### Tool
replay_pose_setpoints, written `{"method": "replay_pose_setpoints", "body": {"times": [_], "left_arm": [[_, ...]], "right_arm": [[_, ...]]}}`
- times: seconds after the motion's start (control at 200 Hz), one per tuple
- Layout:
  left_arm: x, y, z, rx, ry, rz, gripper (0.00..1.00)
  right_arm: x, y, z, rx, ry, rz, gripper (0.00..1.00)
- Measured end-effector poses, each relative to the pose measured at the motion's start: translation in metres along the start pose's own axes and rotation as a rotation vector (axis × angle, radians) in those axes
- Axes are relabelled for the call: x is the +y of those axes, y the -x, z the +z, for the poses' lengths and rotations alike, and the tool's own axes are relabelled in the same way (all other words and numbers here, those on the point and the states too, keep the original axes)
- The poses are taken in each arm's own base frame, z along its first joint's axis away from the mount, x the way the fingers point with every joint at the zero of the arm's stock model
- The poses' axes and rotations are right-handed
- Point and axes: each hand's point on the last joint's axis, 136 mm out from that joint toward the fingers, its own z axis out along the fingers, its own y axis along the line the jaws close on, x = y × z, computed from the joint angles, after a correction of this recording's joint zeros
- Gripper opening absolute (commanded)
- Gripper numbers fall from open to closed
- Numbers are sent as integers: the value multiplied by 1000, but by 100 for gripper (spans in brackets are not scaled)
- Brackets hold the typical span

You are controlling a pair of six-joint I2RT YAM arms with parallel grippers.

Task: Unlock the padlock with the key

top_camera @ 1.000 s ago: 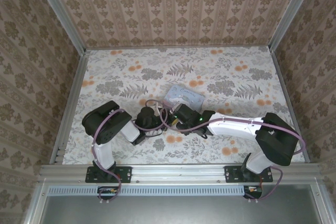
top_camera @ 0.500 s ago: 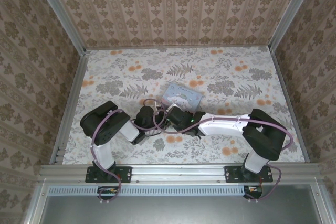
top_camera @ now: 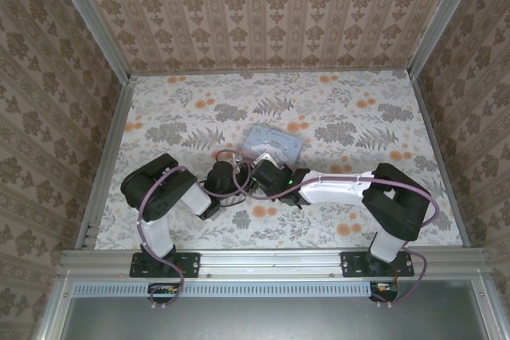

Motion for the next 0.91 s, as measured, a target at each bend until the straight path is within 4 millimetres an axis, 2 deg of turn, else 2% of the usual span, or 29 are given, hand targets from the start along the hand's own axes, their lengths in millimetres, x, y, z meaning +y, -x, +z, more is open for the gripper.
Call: {"method": "replay_pose_setpoints", "body": {"times": [0.21, 0.335, 0.405, 0.52, 0.67, 0.905], "left_arm": [[-4, 0, 0, -5, -19, 7, 0], [-5, 0, 0, -7, -24, 9, 0], [-5, 1, -1, -11, -23, 9, 0], [-9, 0, -1, -9, -39, 14, 0], [-8, -3, -1, 9, -40, 19, 0], [1, -4, 0, 14, -19, 29, 8]], "right_arm": [[0, 1, -5, -12, 305, 299, 0], [2, 1, -6, -11, 424, 433, 0], [3, 1, -6, -5, 457, 478, 26], [9, 6, -15, -24, 525, 535, 45], [10, 5, -24, -53, 561, 583, 50], [-1, -7, -16, -34, 560, 673, 52]]}}
